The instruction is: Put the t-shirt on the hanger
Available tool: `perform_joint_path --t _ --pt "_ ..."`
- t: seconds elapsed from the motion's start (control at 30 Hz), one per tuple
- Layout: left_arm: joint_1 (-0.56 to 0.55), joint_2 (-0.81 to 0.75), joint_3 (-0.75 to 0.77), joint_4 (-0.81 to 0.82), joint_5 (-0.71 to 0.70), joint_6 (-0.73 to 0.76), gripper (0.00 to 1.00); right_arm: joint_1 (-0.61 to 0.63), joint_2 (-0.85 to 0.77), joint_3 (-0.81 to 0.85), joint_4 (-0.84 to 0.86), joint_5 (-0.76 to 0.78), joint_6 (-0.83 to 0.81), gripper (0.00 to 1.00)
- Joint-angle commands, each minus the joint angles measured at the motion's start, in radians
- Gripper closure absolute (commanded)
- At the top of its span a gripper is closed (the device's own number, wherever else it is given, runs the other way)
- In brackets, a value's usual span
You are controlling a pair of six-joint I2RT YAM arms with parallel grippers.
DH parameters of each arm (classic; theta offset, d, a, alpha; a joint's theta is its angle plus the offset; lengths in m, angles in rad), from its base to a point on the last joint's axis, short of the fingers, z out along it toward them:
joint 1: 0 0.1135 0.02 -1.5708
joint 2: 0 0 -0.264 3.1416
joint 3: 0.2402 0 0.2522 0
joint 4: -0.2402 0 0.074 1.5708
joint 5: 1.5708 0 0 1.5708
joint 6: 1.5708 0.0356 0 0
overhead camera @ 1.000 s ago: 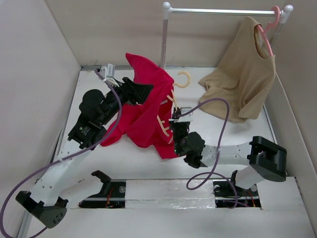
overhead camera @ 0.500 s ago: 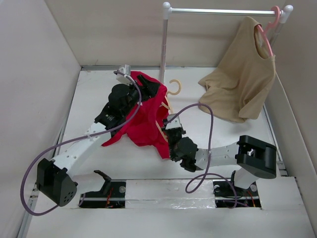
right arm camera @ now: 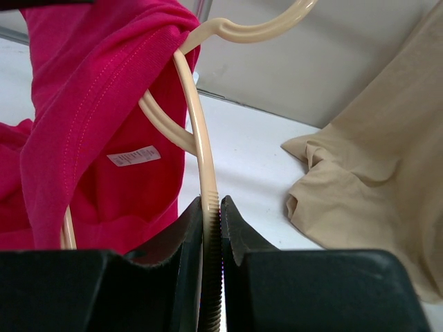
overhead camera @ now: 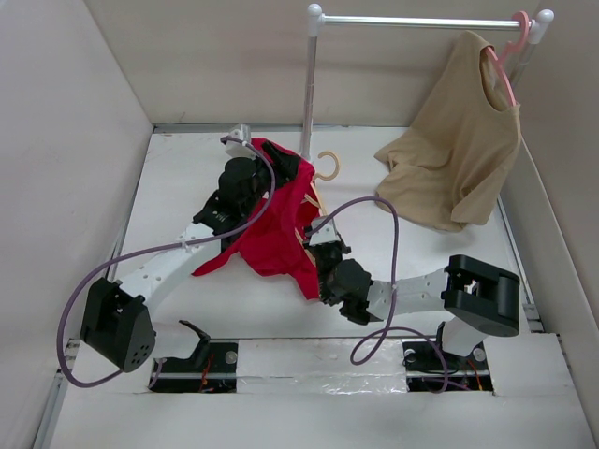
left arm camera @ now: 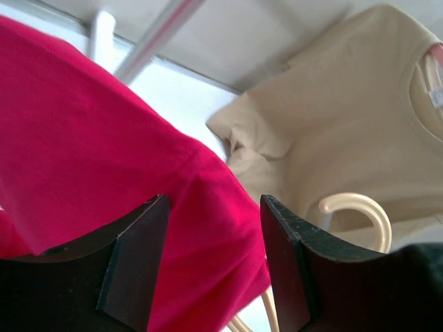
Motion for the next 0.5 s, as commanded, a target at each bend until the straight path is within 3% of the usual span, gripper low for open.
perform_joint_path --t 0.0,0.37,0.47 --pt "-0.002 -0.016 0.042 0.072 0.105 -0.042 0.49 0.007 -0.009 0.014 0.568 -0.002 -0.010 1.00" --pt "-0.002 0.055 0.063 0.015 0.289 -0.056 0.57 0.007 0.005 0.032 0.565 -0.023 -0.010 1.00" --pt "-0.025 0.080 0.074 0.006 0.271 -0.053 0.58 0.007 0.002 0.040 0.546 -0.042 -0.009 1.00"
